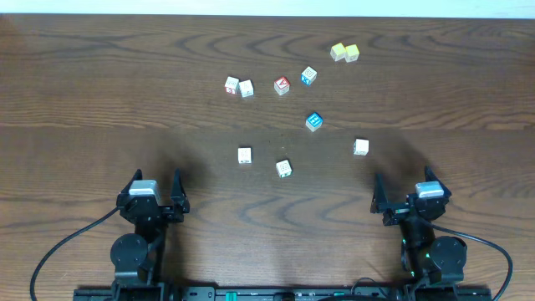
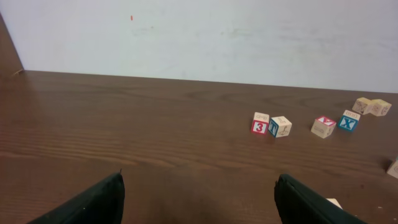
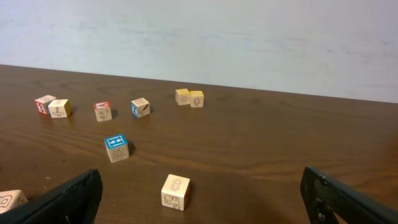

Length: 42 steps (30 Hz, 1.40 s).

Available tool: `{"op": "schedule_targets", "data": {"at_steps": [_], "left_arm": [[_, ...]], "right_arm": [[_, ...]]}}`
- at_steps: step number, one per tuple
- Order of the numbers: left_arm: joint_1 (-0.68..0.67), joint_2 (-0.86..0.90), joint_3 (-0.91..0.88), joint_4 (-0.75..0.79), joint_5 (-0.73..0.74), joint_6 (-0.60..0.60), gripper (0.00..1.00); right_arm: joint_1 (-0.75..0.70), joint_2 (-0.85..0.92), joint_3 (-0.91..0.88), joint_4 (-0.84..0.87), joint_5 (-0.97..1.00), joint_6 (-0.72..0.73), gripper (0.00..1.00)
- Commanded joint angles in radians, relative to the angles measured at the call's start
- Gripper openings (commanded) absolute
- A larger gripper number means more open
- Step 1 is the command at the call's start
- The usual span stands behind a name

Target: Lift 4 blocks

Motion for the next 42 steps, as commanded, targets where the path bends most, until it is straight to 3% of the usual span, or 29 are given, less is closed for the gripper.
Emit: {"op": "schedule_targets", "data": {"at_steps": [1, 10, 15, 19, 22, 26, 28, 32, 35, 39, 42], "left_arm": [[0.005, -0.006, -0.010, -0.045, -0.002, 0.010, 0.78], [0.005, -0.006, -0.010, -0.043, 0.009, -0.013, 0.77], [0.005, -0.006, -0.010, -0.022, 0.251, -0.304, 0.77], [0.005, -0.006, -0.010, -0.019, 0.273, -0.333, 0.77], [0.003, -0.006, -0.010, 0.013, 0.489, -0.560, 0.77], [0.003, -0.006, -0.010, 0.043, 0.527, -0.742, 0.78], [0.003, -0.006, -0.010, 0.093, 0.533, -0.774, 0.77], [0.003, -0.006, -0.003, 0.375, 0.577, -0.779, 0.78], [0.005, -0.005, 0.054, 0.470, 0.562, -0.777, 0.77], [0.005, 0.033, 0.209, 0.366, 0.562, -0.690, 0.77], [0.005, 0.132, 0.399, 0.133, 0.560, -0.525, 0.78]], "right_arm": [[0.009, -0.005, -0.002, -0.004, 0.006, -0.004, 0.99], [0.009, -0.005, -0.002, -0.004, 0.006, -0.004, 0.99], [0.009, -0.005, -0.002, -0.004, 0.006, -0.004, 0.99], [0.009, -0.005, -0.002, -0.004, 0.006, -0.004, 0.99], [0.009, -0.005, -0.002, -0.004, 0.006, -0.004, 0.99], [0.009, -0.005, -0.002, -0.004, 0.006, -0.004, 0.99], [0.009, -0.005, -0.002, -0.004, 0.006, -0.004, 0.99], [0.009, -0.005, -0.002, -0.004, 0.006, -0.004, 0.99], [0.009, -0.005, -0.002, -0.004, 0.006, -0.004, 0.99], [0.009, -0.005, -0.002, -0.004, 0.006, -0.004, 0.99], [0.009, -0.005, -0.002, -0.004, 0.006, -0.004, 0.99]]}}
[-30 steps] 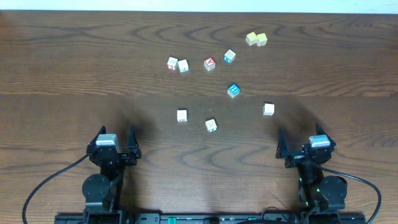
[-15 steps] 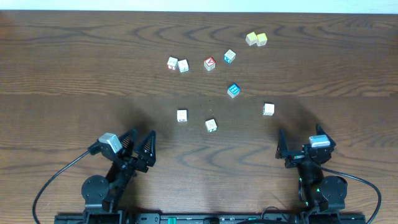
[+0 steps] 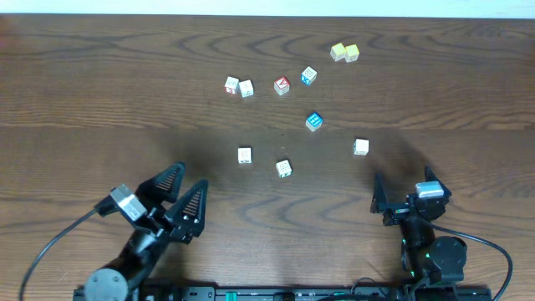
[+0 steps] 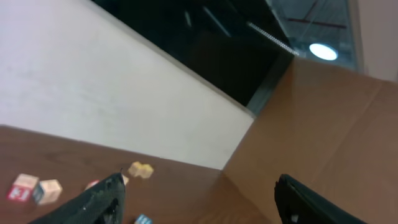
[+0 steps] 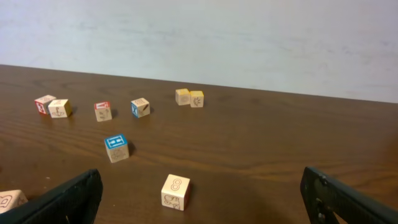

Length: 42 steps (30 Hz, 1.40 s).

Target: Lift 4 blocks

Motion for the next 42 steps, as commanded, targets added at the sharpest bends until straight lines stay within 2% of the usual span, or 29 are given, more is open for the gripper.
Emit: {"op": "schedule_targets", "data": {"at_steps": [1, 4, 6, 8, 11, 14, 17, 19, 21, 25, 31, 33, 34, 38, 42], "left_arm": [[0.004, 0.123, 0.242, -0.204, -0.002, 0.209, 0.77], [0.004, 0.314, 0.499, -0.569, -0.094, 0.336, 0.78], [0.004, 0.462, 0.670, -0.806, -0.097, 0.420, 0.78], [0.004, 0.580, 0.800, -0.985, -0.028, 0.427, 0.78], [0.004, 0.695, 0.895, -1.125, 0.083, 0.433, 0.78], [-0.007, 0.760, 0.899, -1.122, 0.089, 0.517, 0.78], [-0.039, 0.807, 0.900, -1.157, -0.068, 0.353, 0.78], [-0.088, 0.832, 0.900, -1.181, -0.150, 0.338, 0.78], [-0.172, 0.863, 0.900, -1.235, -0.315, 0.260, 0.78], [-0.351, 0.940, 0.900, -1.280, -0.533, 0.141, 0.78], [-0.478, 1.073, 0.899, -1.252, -0.636, 0.142, 0.78], [-0.479, 1.122, 0.899, -1.231, -0.635, 0.142, 0.78], [-0.479, 1.162, 0.899, -1.215, -0.635, 0.142, 0.92], [-0.478, 1.254, 0.899, -1.178, -0.636, 0.144, 0.92], [-0.428, 1.305, 0.899, -1.133, -0.636, 0.207, 0.92]], "right_arm": [[0.009, -0.005, -0.002, -0.004, 0.006, -0.004, 0.99], [0.009, -0.005, -0.002, -0.004, 0.006, -0.004, 0.99], [0.009, -0.005, -0.002, -0.004, 0.006, -0.004, 0.99], [0.009, -0.005, -0.002, -0.004, 0.006, -0.004, 0.99], [0.009, -0.005, -0.002, -0.004, 0.006, -0.004, 0.99], [0.009, -0.005, -0.002, -0.004, 0.006, -0.004, 0.99], [0.009, -0.005, -0.002, -0.004, 0.006, -0.004, 0.99], [0.009, -0.005, -0.002, -0.004, 0.006, -0.004, 0.99], [0.009, -0.005, -0.002, -0.004, 0.006, -0.004, 0.99], [0.009, -0.005, -0.002, -0.004, 0.006, -0.004, 0.99], [0.009, -0.005, -0.002, -0.004, 0.006, -0.004, 0.99], [0.009, -0.005, -0.002, -0.004, 0.006, -0.004, 0.99], [0.009, -0.005, -0.002, -0.004, 0.006, -0.004, 0.99], [0.009, -0.005, -0.002, -0.004, 0.006, -0.004, 0.99], [0.009, -0.005, -0.002, -0.004, 0.006, -0.004, 0.99]]}}
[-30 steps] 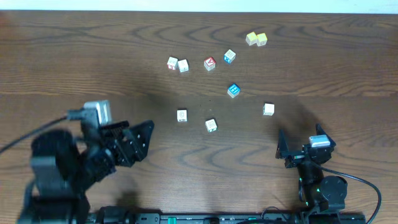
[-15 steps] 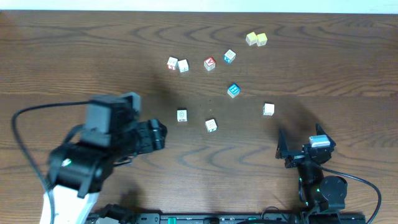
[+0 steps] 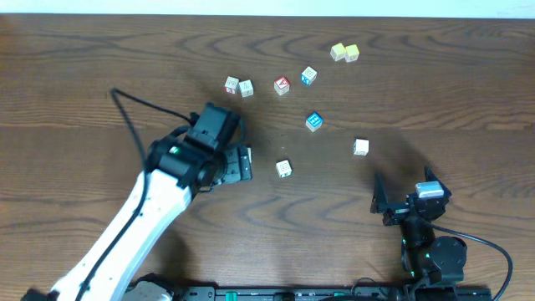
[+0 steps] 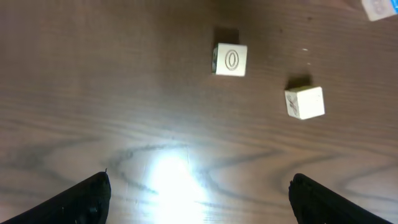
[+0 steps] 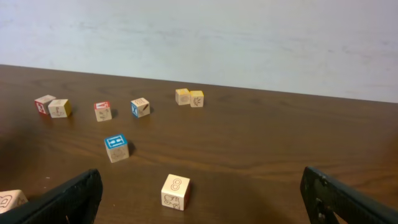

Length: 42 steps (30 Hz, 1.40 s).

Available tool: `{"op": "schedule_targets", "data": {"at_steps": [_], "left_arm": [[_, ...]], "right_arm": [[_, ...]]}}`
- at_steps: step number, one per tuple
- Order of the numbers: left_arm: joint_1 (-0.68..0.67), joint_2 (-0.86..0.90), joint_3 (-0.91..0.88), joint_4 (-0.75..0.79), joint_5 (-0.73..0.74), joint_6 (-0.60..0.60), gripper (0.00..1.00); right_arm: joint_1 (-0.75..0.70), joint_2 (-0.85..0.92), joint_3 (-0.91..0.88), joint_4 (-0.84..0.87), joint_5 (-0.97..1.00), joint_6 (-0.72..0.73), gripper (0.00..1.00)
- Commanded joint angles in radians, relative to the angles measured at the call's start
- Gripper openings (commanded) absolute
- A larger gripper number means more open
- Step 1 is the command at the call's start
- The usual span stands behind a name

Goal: Lift 4 blocks
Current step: 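Raise the left arm up and back into a hovering pose, then move the right gripper over the yellow-bordered number 8 block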

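Observation:
Several small wooden letter and number blocks lie scattered on the brown table (image 3: pixel 75 75). My left gripper (image 3: pixel 240 163) hangs open above the table and covers one block in the overhead view. In the left wrist view its open jaws (image 4: pixel 198 202) stand a little short of a cream block marked 0 (image 4: pixel 231 60), with a second cream block (image 4: pixel 305 102) to the right. That second block (image 3: pixel 284 169) lies just right of the gripper. My right gripper (image 3: pixel 407 199) rests open at the front right, and the block marked 8 (image 5: pixel 175 191) lies ahead between its fingers (image 5: pixel 68 198).
A blue block (image 3: pixel 313 121) lies mid-table and a cream one (image 3: pixel 360 147) to its right. At the back sit a red-and-white pair (image 3: pixel 238 86), a red block (image 3: pixel 282 85), a blue-faced block (image 3: pixel 308 76) and a yellow pair (image 3: pixel 344 53). The left arm (image 3: pixel 142 209) stretches diagonally over the front left.
The left arm has gone from a raised, tilted pose at the front left to reaching out over the table, gripper pointing down near the 0 block. The right arm and all blocks are unmoved.
Both arms first rested at the front edge with grippers open. Then the left arm was lifted and turned toward the right, its camera looking over the room. Now it is stretched over the middle of the table, open above the nearest blocks. No block has shifted.

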Motion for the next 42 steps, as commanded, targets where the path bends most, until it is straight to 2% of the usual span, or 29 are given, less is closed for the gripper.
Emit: {"op": "schedule_targets", "data": {"at_steps": [1, 4, 9, 12, 18, 20, 24, 27, 30, 33, 35, 38, 40, 42], "left_arm": [[0.070, 0.027, 0.022, 0.013, -0.031, 0.042, 0.92], [0.196, 0.027, 0.022, 0.006, -0.022, -0.002, 0.92], [0.413, 0.027, 0.015, -0.028, 0.037, -0.006, 0.92], [0.497, 0.027, -0.002, -0.058, 0.036, -0.006, 0.92], [0.579, 0.027, -0.032, -0.068, 0.029, -0.006, 0.92], [0.589, 0.028, -0.034, -0.068, 0.029, -0.006, 0.92], [0.590, 0.028, -0.034, -0.068, 0.029, -0.006, 0.92], [0.590, 0.028, -0.034, -0.067, 0.029, -0.042, 0.92], [0.590, 0.028, -0.034, -0.067, 0.029, -0.043, 0.92], [0.590, 0.028, -0.034, -0.067, 0.029, -0.043, 0.92], [0.590, 0.028, -0.034, -0.067, 0.029, -0.043, 0.92], [0.590, 0.028, -0.034, -0.067, 0.029, -0.043, 0.92], [0.590, 0.028, -0.034, -0.068, 0.029, -0.043, 0.92], [0.590, 0.028, -0.034, -0.067, 0.029, -0.043, 0.92]], "right_arm": [[0.009, -0.005, -0.002, -0.004, 0.006, -0.004, 0.99], [0.009, -0.005, -0.002, -0.004, 0.006, -0.004, 0.99], [0.009, -0.005, -0.002, -0.004, 0.006, -0.004, 0.99], [0.009, -0.005, -0.002, -0.004, 0.006, -0.004, 0.99], [0.009, -0.005, -0.002, -0.001, 0.006, -0.004, 0.99], [0.009, -0.005, -0.002, 0.039, -0.062, 0.024, 0.99], [0.009, -0.005, -0.002, 0.079, -0.419, 0.201, 0.99], [0.009, -0.005, -0.002, 0.253, -0.578, 0.357, 0.99], [0.009, -0.005, -0.002, 0.502, -0.592, 0.510, 0.99], [0.009, -0.005, 0.002, 0.813, -0.549, 0.535, 0.99], [0.009, -0.004, 0.033, 0.937, -0.439, 0.534, 0.99], [0.009, 0.008, 0.155, 0.863, -0.397, 0.445, 0.99], [0.009, 0.050, 0.310, 0.620, -0.439, 0.336, 0.99], [0.009, 0.127, 0.488, 0.291, -0.463, 0.239, 0.99]]}}
